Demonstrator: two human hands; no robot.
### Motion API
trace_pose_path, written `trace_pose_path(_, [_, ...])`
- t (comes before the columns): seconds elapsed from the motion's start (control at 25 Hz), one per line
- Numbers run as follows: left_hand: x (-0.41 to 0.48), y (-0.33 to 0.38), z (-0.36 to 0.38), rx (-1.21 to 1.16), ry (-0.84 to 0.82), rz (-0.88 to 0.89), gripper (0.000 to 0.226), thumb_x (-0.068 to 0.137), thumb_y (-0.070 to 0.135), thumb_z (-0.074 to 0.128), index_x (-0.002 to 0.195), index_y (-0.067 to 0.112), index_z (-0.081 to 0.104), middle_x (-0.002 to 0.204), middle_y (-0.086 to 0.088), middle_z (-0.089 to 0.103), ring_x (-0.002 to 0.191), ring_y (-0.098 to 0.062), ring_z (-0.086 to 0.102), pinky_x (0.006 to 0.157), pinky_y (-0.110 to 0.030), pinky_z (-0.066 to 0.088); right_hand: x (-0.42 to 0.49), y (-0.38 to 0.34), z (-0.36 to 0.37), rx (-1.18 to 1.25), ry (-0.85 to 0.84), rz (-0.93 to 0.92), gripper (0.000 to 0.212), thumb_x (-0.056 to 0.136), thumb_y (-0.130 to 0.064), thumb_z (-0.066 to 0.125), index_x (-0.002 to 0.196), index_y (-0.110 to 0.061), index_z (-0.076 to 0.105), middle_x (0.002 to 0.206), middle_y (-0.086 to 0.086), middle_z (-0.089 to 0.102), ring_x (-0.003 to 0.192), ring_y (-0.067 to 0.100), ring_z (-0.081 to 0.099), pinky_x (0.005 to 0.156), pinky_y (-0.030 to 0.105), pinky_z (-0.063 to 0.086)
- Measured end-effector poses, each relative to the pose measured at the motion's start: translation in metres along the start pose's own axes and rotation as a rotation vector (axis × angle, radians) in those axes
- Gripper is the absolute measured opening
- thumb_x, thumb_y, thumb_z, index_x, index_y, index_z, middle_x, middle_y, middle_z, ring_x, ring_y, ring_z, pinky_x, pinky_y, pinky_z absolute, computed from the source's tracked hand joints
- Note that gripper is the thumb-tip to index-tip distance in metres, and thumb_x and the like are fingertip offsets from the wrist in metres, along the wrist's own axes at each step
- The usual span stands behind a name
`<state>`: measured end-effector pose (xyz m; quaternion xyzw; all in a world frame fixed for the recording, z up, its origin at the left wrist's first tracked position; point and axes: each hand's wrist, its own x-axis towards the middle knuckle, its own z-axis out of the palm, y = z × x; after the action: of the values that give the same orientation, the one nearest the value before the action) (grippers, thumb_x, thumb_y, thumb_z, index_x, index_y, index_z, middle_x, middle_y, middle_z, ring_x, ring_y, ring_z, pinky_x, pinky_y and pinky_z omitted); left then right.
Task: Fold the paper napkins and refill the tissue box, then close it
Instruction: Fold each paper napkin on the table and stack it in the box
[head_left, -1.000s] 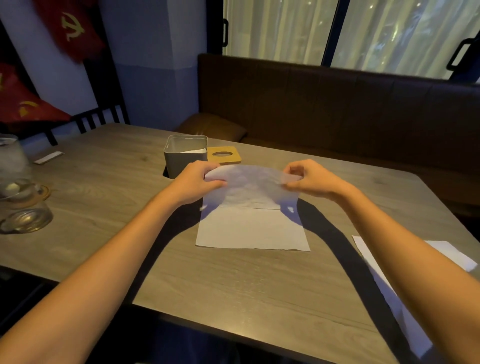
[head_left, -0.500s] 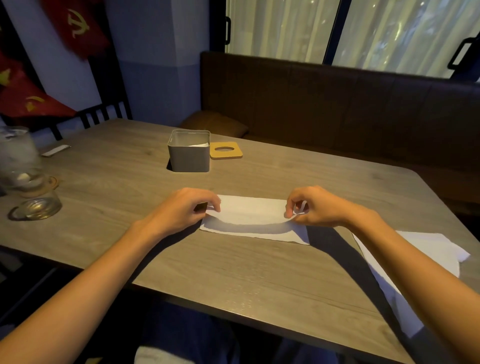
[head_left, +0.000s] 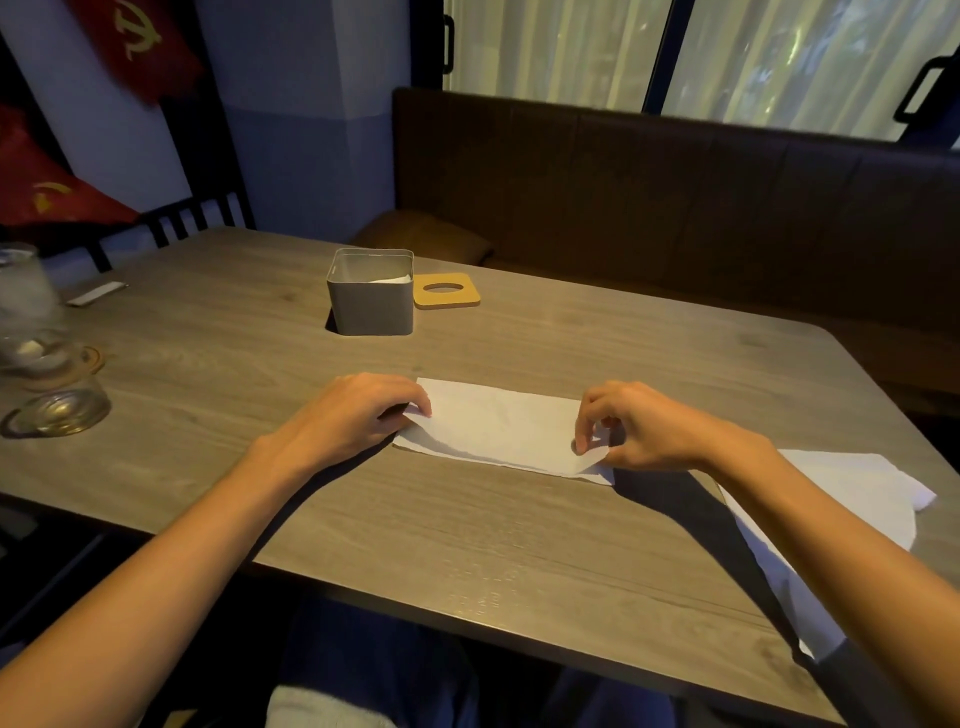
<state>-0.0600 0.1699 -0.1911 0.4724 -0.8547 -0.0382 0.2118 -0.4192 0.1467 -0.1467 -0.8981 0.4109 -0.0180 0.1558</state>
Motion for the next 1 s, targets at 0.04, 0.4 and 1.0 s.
trace_pose_path(0.04, [0.000, 0.000, 0.000, 0.004, -0.001, 0.006, 0.028, 0.087, 0.011, 0.075, 0.109, 0.028, 0.072, 0.115, 0.010, 0.071, 0.105, -0.010, 0.066, 0.089, -0.030, 0.058, -0.001, -0.001, 0.000, 0.005, -0.002, -0.003, 0.019, 0.084, -0.016, 0.076, 0.094, -0.032, 0.071, 0.102, -0.013, 0.059, 0.092, 0.008, 0.055, 0.075, 0.021, 0.055])
trace_pose_path(0.4, [0.001, -0.006, 0.000, 0.011, -0.005, 0.041, 0.021, 0.092, 0.010, 0.069, 0.107, 0.024, 0.073, 0.114, 0.008, 0.068, 0.103, -0.011, 0.064, 0.086, -0.033, 0.059, -0.006, -0.001, -0.002, 0.052, -0.051, 0.021, 0.037, 0.085, 0.005, 0.060, 0.089, -0.029, 0.074, 0.100, -0.015, 0.063, 0.094, 0.010, 0.059, 0.075, 0.030, 0.057])
trace_pose_path(1.0, [0.040, 0.048, 0.036, 0.072, -0.252, -0.076, 0.055, 0.106, 0.049, 0.030, 0.157, 0.029, 0.027, 0.165, 0.004, 0.025, 0.152, -0.015, 0.016, 0.125, -0.042, 0.009, 0.041, -0.047, 0.045, -0.141, 0.157, 0.239, 0.071, 0.102, -0.054, 0.030, 0.157, -0.011, 0.015, 0.164, 0.010, 0.019, 0.150, 0.026, 0.017, 0.122, 0.045, 0.016])
